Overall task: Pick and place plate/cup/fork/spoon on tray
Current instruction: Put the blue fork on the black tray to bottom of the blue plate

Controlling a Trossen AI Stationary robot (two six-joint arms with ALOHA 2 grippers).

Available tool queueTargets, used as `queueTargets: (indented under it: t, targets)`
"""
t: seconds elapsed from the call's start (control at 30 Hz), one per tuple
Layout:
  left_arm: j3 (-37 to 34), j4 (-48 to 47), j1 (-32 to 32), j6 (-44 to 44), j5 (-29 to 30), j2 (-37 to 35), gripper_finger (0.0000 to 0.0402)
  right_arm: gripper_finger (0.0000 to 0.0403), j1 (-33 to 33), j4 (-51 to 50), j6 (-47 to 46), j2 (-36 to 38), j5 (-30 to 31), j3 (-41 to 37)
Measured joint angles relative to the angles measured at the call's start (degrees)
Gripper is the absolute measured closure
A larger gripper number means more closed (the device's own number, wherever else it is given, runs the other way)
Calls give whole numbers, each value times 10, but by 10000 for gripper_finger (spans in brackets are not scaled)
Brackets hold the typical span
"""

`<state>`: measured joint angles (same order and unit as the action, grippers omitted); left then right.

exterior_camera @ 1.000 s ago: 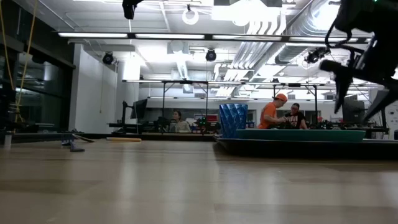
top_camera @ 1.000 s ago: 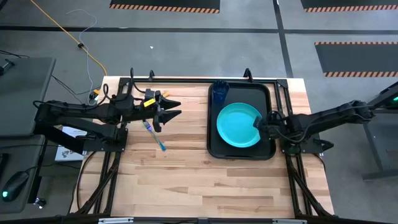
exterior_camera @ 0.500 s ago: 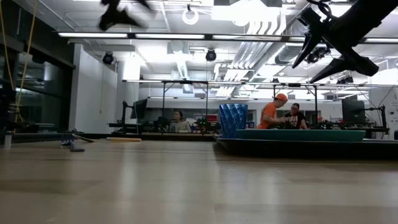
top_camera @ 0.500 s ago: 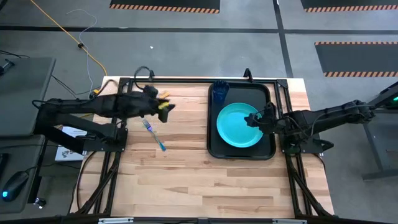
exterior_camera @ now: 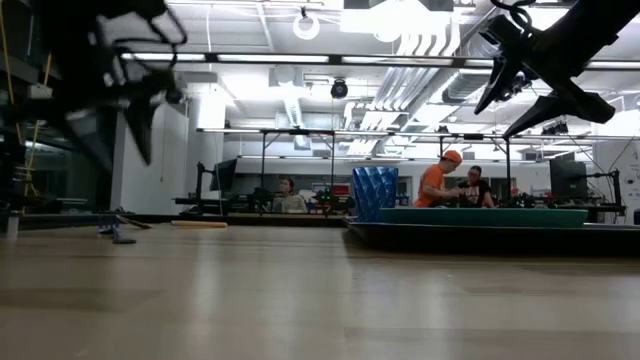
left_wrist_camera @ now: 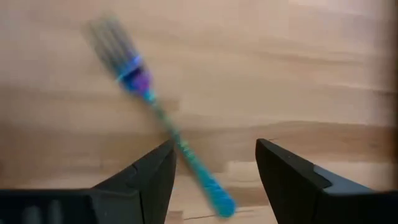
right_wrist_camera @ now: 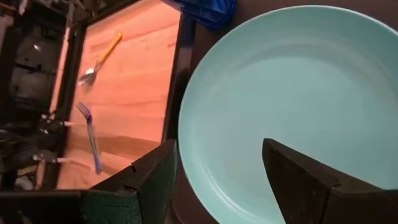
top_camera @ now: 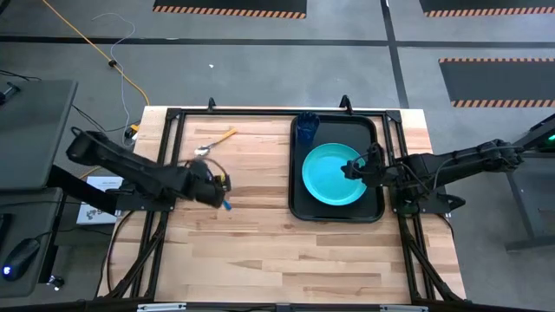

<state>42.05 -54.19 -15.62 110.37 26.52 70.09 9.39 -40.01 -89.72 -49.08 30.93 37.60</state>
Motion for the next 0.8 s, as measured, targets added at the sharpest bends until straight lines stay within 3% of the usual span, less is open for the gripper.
queueTargets:
  t: [0.23, 0.7, 0.8]
  targets:
    - [-28, 3, -26, 165, 0, 73, 193, 174, 0, -9, 2, 0, -12, 0]
    - [-28, 70, 42, 185, -5, 185, 194, 174, 0, -13, 13, 0, -11, 0]
    - [-27, 74, 44, 185, -5, 200, 211, 174, 0, -13, 13, 0, -11, 0]
